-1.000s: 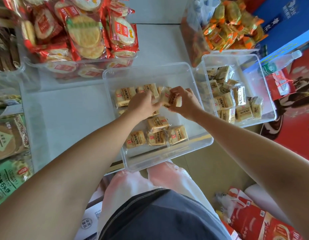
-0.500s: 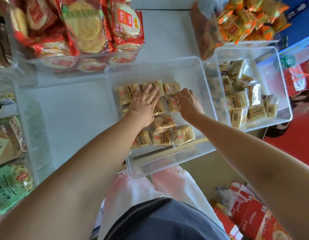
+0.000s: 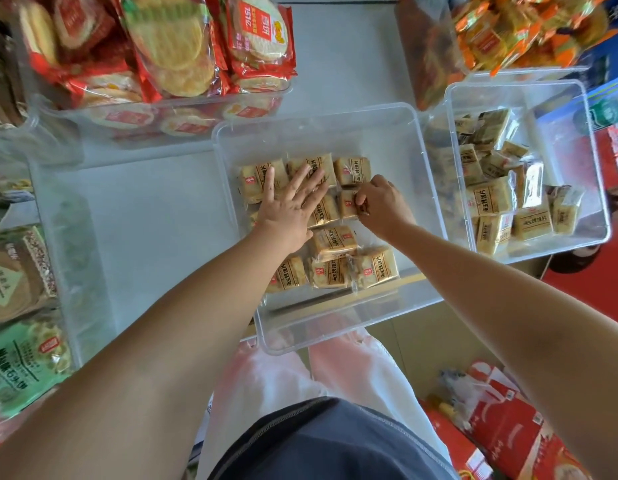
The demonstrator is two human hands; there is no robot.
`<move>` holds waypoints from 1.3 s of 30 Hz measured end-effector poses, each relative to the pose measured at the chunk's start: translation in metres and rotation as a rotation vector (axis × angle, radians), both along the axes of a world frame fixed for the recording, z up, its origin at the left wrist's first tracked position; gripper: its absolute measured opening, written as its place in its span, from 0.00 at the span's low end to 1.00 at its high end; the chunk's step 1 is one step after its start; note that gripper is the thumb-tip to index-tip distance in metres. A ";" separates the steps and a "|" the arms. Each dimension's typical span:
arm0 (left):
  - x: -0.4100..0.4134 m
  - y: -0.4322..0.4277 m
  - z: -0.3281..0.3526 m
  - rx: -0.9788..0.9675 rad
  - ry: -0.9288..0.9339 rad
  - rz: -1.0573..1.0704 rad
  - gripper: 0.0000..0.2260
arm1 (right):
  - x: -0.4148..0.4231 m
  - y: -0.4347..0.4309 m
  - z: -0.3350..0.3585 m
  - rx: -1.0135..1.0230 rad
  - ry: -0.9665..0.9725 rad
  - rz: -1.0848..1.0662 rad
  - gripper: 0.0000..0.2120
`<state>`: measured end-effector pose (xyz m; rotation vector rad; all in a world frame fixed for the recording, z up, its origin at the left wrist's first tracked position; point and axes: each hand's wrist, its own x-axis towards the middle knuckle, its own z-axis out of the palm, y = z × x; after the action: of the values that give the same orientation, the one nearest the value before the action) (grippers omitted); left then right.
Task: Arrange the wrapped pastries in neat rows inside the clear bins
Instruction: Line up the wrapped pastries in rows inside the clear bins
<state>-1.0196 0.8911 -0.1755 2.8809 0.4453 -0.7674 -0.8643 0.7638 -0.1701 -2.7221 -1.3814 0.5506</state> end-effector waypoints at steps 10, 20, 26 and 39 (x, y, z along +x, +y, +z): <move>-0.026 0.010 0.043 0.037 -0.229 -0.015 0.26 | -0.042 -0.006 0.025 -0.244 0.250 0.331 0.27; -0.069 0.002 0.055 0.129 -0.374 0.119 0.17 | -0.046 -0.008 0.030 -0.021 0.200 0.209 0.28; -0.049 -0.014 0.065 -0.250 -0.561 0.249 0.24 | -0.042 0.004 0.058 0.266 0.527 -0.345 0.31; -0.010 -0.001 0.069 -0.739 -0.479 0.666 0.19 | -0.026 0.006 0.079 0.331 0.434 -0.353 0.14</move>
<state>-1.0298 0.8899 -0.1068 1.9344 0.7820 -0.0743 -0.8900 0.7699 -0.0909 -2.3174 -0.7862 0.7464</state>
